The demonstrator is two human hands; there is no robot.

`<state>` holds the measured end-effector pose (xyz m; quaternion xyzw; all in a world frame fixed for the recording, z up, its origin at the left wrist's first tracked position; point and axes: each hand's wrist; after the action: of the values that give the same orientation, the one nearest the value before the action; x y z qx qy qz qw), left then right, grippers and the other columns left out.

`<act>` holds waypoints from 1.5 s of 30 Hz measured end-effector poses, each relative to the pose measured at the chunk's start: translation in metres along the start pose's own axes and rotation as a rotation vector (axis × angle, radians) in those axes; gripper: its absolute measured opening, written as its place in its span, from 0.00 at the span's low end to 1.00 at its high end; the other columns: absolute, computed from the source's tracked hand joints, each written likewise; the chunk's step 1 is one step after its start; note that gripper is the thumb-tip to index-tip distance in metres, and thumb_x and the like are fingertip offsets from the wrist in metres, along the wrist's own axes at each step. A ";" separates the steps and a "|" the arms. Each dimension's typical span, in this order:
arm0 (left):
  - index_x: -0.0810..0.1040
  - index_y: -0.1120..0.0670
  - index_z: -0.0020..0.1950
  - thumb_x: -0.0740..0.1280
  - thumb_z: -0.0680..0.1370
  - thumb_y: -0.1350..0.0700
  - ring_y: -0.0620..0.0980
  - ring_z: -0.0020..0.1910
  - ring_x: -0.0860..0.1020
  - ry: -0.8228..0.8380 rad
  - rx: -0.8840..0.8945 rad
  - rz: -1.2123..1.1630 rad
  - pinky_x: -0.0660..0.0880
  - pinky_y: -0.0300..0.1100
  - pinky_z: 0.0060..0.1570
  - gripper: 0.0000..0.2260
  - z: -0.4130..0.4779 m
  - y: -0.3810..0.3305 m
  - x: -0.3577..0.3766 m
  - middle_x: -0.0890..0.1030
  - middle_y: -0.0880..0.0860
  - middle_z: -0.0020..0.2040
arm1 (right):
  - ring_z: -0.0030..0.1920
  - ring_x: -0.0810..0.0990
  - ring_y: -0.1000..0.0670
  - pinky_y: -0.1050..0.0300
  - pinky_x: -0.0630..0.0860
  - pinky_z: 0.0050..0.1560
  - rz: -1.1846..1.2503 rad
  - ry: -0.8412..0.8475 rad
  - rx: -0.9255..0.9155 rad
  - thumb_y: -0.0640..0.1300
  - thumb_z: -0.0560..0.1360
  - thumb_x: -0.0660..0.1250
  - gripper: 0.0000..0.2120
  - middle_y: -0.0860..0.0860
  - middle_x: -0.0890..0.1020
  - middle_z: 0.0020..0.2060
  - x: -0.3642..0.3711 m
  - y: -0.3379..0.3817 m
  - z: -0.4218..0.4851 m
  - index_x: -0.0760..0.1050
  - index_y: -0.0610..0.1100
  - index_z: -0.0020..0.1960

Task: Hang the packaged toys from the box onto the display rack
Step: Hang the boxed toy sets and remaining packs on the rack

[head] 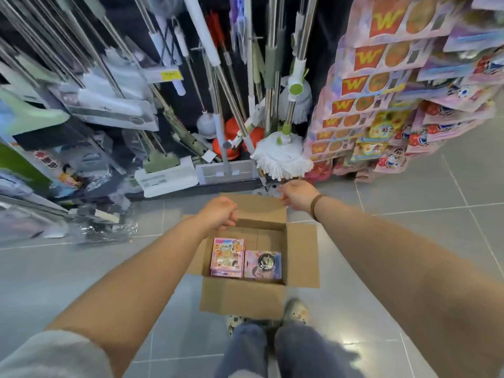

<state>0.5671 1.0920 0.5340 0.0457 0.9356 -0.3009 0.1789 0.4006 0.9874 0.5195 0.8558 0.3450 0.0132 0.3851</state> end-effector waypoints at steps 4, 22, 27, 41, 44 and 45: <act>0.74 0.58 0.61 0.58 0.81 0.56 0.46 0.34 0.75 0.002 -0.063 -0.009 0.73 0.33 0.29 0.12 0.059 0.047 0.016 0.78 0.56 0.49 | 0.37 0.75 0.50 0.61 0.70 0.36 -0.134 0.008 0.016 0.44 0.82 0.54 0.12 0.46 0.76 0.38 0.037 -0.045 0.056 0.71 0.43 0.43; 0.75 0.56 0.50 0.59 0.79 0.62 0.50 0.36 0.75 -0.093 0.197 0.103 0.70 0.35 0.30 0.06 0.456 0.334 0.163 0.77 0.57 0.45 | 0.33 0.73 0.54 0.62 0.66 0.34 -0.138 0.133 0.130 0.42 0.81 0.57 0.04 0.50 0.73 0.35 0.209 -0.353 0.412 0.69 0.43 0.49; 0.72 0.54 0.64 0.60 0.78 0.58 0.51 0.37 0.75 -0.080 0.228 0.281 0.71 0.35 0.31 0.14 0.493 0.349 0.173 0.77 0.55 0.46 | 0.32 0.71 0.54 0.63 0.65 0.32 -0.060 0.114 0.111 0.41 0.81 0.56 0.08 0.50 0.72 0.35 0.216 -0.368 0.441 0.68 0.44 0.44; 0.67 0.50 0.68 0.58 0.73 0.32 0.55 0.71 0.60 -0.047 0.283 1.072 0.43 0.66 0.70 0.30 0.510 0.377 0.191 0.67 0.55 0.68 | 0.33 0.73 0.54 0.61 0.67 0.36 0.130 -0.004 0.184 0.43 0.81 0.57 0.15 0.50 0.74 0.35 0.212 -0.399 0.445 0.69 0.41 0.66; 0.69 0.51 0.62 0.63 0.72 0.35 0.55 0.69 0.63 -0.081 0.315 1.031 0.44 0.67 0.71 0.26 0.513 0.383 0.192 0.68 0.55 0.65 | 0.34 0.73 0.55 0.60 0.70 0.41 0.083 0.019 0.191 0.43 0.80 0.57 0.12 0.51 0.74 0.36 0.215 -0.403 0.441 0.72 0.41 0.61; 0.69 0.52 0.60 0.63 0.72 0.36 0.55 0.69 0.64 -0.091 0.324 0.997 0.44 0.66 0.71 0.25 0.514 0.384 0.193 0.69 0.54 0.64 | 0.34 0.74 0.55 0.60 0.70 0.40 0.084 0.017 0.188 0.43 0.80 0.58 0.09 0.51 0.74 0.36 0.214 -0.402 0.441 0.73 0.42 0.57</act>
<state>0.6199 1.1024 -0.1338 0.4994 0.7329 -0.3217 0.3316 0.4574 1.0161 -0.1117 0.9018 0.3117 0.0042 0.2994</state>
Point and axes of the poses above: each hand's wrist, its own z-axis towards the middle knuckle, its own x-axis out of the palm, y = z × x
